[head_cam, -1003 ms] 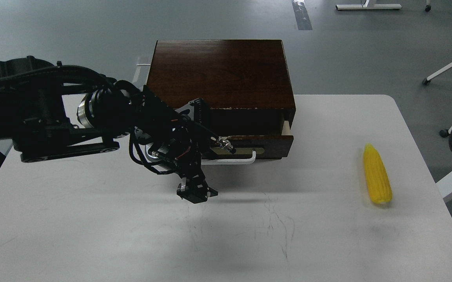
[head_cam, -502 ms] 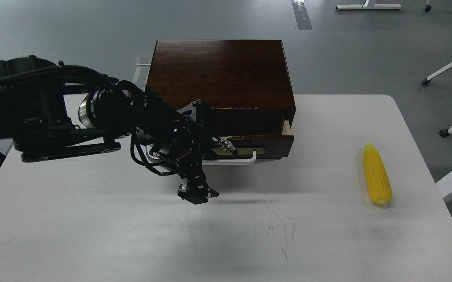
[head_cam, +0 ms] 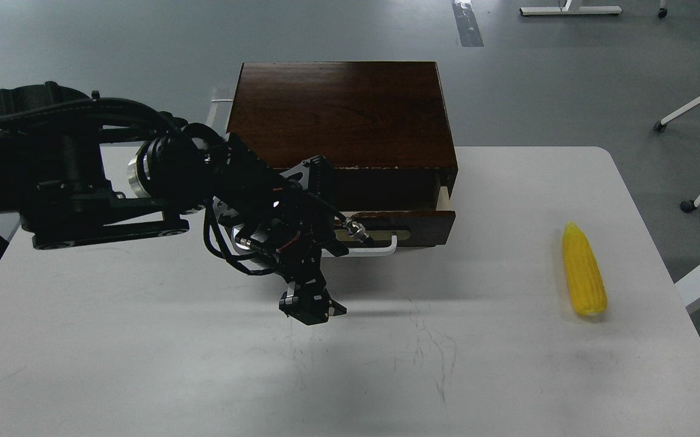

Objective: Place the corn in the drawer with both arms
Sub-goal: 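Hold the drawer handle with the left gripper, pulling slightly further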

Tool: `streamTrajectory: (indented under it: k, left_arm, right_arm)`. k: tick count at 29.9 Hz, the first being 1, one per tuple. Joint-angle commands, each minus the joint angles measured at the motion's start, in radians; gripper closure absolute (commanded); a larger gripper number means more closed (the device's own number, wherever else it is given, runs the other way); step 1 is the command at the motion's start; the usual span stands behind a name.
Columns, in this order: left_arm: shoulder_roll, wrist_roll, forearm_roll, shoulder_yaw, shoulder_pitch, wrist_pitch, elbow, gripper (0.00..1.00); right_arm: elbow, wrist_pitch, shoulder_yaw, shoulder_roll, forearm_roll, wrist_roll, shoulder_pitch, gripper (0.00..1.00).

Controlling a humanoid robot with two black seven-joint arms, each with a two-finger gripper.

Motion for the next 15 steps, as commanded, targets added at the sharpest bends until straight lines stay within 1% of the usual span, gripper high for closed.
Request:
streamTrajectory:
  k: [1, 8, 13, 15]
  left_arm:
    - [0.003, 0.001, -0.001, 0.0, 0.002, 0.0, 0.001, 0.09]
    - [0.005, 0.001, 0.0, 0.0, -0.009, 0.0, 0.001, 0.09]
    - [0.0, 0.028, 0.0, -0.001, -0.001, 0.0, 0.001, 0.09]
    - [0.0, 0.028, 0.0, -0.001, -0.001, 0.0, 0.001, 0.09]
  right_arm:
    - [0.0, 0.0, 0.0, -0.001, 0.002, 0.0, 0.001, 0.0]
    - [0.0, 0.0, 0.0, -0.003, 0.0, 0.0, -0.001, 0.0]
    - [0.0, 0.0, 0.0, -0.003, 0.0, 0.0, 0.0, 0.0]
    - [0.0, 0.0, 0.0, -0.003, 0.0, 0.0, -0.001, 0.0]
